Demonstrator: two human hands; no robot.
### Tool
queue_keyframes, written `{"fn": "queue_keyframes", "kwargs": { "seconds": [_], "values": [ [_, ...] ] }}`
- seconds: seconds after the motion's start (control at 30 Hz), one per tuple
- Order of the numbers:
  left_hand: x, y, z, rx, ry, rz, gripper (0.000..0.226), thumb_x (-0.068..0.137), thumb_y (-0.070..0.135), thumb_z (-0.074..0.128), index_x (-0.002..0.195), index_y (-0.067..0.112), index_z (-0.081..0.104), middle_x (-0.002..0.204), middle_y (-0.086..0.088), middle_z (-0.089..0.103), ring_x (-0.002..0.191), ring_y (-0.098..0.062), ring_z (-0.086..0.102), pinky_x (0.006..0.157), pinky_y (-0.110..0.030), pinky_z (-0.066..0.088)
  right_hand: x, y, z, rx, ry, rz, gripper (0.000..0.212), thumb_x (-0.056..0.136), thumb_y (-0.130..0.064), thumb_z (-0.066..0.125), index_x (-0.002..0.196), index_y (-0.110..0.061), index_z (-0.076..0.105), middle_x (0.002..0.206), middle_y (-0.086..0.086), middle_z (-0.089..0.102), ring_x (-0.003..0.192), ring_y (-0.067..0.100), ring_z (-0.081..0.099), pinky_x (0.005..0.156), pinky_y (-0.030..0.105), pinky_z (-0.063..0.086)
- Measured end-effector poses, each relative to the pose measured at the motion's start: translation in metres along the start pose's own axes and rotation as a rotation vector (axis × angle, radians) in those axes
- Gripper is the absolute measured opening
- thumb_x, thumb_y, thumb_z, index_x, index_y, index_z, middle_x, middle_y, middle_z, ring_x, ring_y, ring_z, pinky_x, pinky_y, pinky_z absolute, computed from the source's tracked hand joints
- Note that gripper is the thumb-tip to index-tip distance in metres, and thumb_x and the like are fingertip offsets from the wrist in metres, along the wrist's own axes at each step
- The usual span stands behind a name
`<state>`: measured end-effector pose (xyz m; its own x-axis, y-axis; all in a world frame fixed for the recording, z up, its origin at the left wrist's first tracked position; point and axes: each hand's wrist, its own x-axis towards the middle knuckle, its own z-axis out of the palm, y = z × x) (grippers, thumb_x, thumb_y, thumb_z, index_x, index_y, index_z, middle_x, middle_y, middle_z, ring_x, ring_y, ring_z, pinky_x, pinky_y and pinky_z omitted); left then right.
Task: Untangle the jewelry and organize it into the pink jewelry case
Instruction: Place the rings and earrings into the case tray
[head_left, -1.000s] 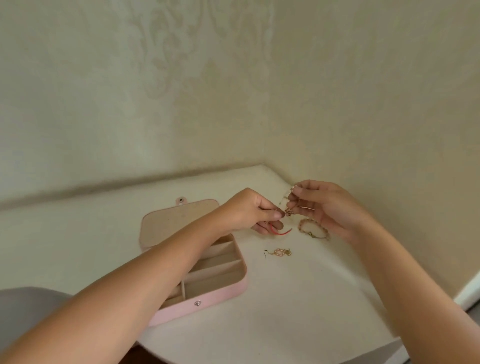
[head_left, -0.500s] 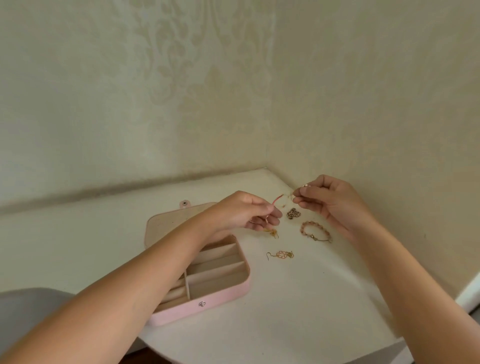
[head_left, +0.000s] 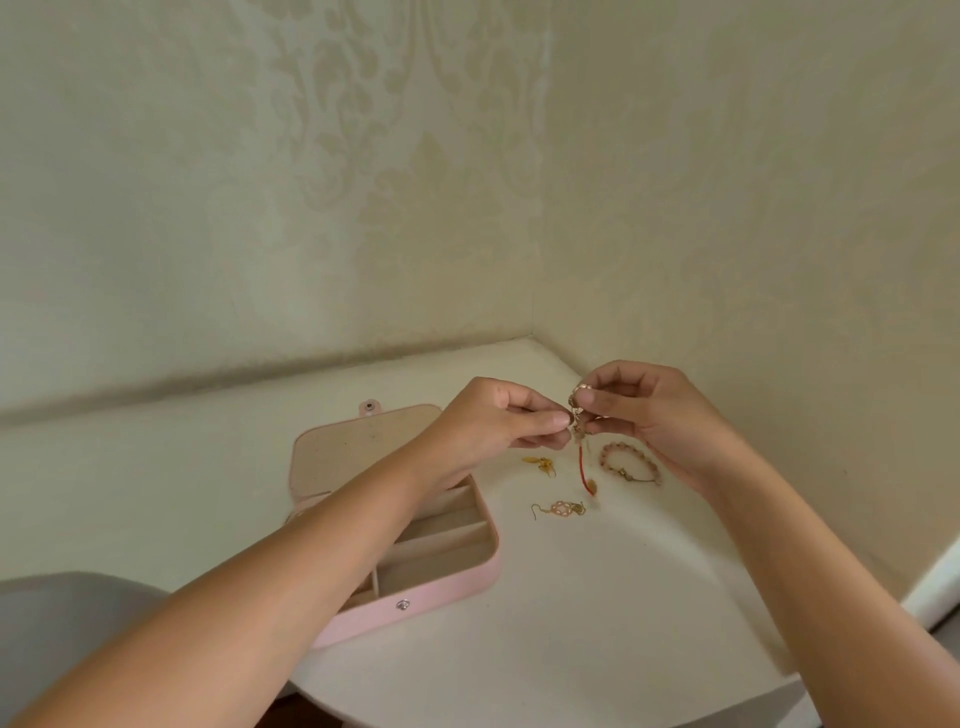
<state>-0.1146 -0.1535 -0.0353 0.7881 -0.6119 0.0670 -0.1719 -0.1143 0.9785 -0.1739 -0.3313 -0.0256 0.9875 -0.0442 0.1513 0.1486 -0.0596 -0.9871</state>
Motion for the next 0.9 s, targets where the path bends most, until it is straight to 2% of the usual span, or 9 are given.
{"fn": "queue_keyframes", "kwargs": {
  "seconds": [0.1, 0.17, 0.23, 0.33, 0.47, 0.57, 0.67, 0.8, 0.9],
  "values": [
    [-0.002, 0.000, 0.001, 0.032, 0.011, 0.006, 0.004, 0.081, 0.025, 0.074, 0.084, 0.023, 0.074, 0.086, -0.003, 0.074, 0.085, -0.009, 0.066, 0.094, -0.033, 0.050, -0.002, 0.004, 0.001, -0.015, 0.011, 0.000, 0.003, 0.083, -0.009, 0.068, 0.082, -0.006, 0.068, 0.078, 0.010, 0.068, 0.073, 0.018, 0.064, 0.073, 0.023, 0.055],
    [-0.002, -0.001, 0.002, 0.049, 0.026, 0.017, 0.006, 0.080, 0.027, 0.075, 0.085, 0.023, 0.074, 0.086, -0.002, 0.073, 0.083, -0.006, 0.064, 0.093, -0.032, 0.049, -0.003, 0.004, 0.003, -0.009, 0.014, 0.001, 0.002, 0.083, -0.007, 0.068, 0.082, -0.006, 0.068, 0.078, 0.009, 0.068, 0.073, 0.017, 0.064, 0.073, 0.022, 0.055],
    [-0.002, -0.002, 0.002, 0.076, 0.069, 0.040, 0.004, 0.081, 0.025, 0.074, 0.084, 0.022, 0.074, 0.082, 0.004, 0.073, 0.082, -0.003, 0.064, 0.091, -0.029, 0.049, -0.004, 0.004, 0.005, -0.011, 0.023, -0.001, 0.002, 0.083, -0.007, 0.068, 0.081, -0.006, 0.068, 0.079, 0.010, 0.068, 0.072, 0.016, 0.064, 0.074, 0.023, 0.055],
    [0.000, -0.003, 0.001, 0.059, 0.155, 0.057, 0.002, 0.085, 0.020, 0.071, 0.085, 0.020, 0.073, 0.088, -0.002, 0.073, 0.088, -0.009, 0.065, 0.096, -0.036, 0.049, -0.003, 0.004, 0.005, -0.042, 0.051, 0.011, 0.006, 0.085, -0.004, 0.067, 0.080, -0.003, 0.064, 0.077, 0.009, 0.066, 0.068, 0.015, 0.065, 0.070, 0.021, 0.055],
    [0.001, -0.004, 0.001, -0.009, 0.122, 0.050, 0.003, 0.086, 0.014, 0.069, 0.086, 0.013, 0.072, 0.081, -0.004, 0.073, 0.082, -0.012, 0.068, 0.089, -0.031, 0.054, -0.004, 0.006, 0.008, -0.228, 0.028, 0.022, 0.007, 0.085, -0.002, 0.068, 0.085, -0.004, 0.062, 0.078, 0.009, 0.068, 0.066, 0.010, 0.068, 0.060, 0.014, 0.048],
    [0.002, -0.004, 0.002, -0.037, 0.097, 0.004, 0.005, 0.084, 0.013, 0.071, 0.086, 0.009, 0.071, 0.075, -0.002, 0.073, 0.073, -0.009, 0.069, 0.074, -0.021, 0.055, -0.005, 0.007, 0.009, -0.241, 0.012, -0.033, 0.021, 0.083, -0.001, 0.070, 0.096, -0.017, 0.068, 0.083, 0.007, 0.070, 0.071, 0.016, 0.069, 0.070, 0.025, 0.053],
    [0.003, -0.003, 0.001, -0.076, 0.095, -0.039, 0.006, 0.084, 0.014, 0.071, 0.086, 0.008, 0.071, 0.077, -0.005, 0.072, 0.073, -0.011, 0.069, 0.072, -0.019, 0.054, -0.007, 0.007, 0.009, -0.284, 0.059, -0.099, 0.023, 0.080, -0.008, 0.074, 0.090, -0.028, 0.076, 0.083, 0.005, 0.074, 0.076, 0.021, 0.070, 0.077, 0.037, 0.054],
    [0.003, -0.002, 0.000, -0.155, 0.091, -0.097, 0.006, 0.083, 0.012, 0.071, 0.087, 0.008, 0.070, 0.078, -0.006, 0.073, 0.073, -0.012, 0.070, 0.071, -0.019, 0.055, -0.007, 0.002, 0.010, -0.363, 0.108, -0.142, 0.017, 0.078, -0.007, 0.076, 0.084, -0.023, 0.077, 0.072, 0.003, 0.073, 0.065, 0.007, 0.066, 0.062, 0.015, 0.050],
    [0.003, -0.002, -0.001, -0.190, 0.117, -0.108, 0.013, 0.080, 0.008, 0.073, 0.091, 0.009, 0.064, 0.076, -0.007, 0.073, 0.072, -0.015, 0.070, 0.074, -0.023, 0.057, -0.006, 0.001, 0.013, -0.476, 0.099, -0.151, 0.017, 0.080, -0.008, 0.075, 0.083, -0.025, 0.075, 0.072, 0.003, 0.071, 0.062, 0.005, 0.064, 0.057, 0.021, 0.048]
  ]
}}
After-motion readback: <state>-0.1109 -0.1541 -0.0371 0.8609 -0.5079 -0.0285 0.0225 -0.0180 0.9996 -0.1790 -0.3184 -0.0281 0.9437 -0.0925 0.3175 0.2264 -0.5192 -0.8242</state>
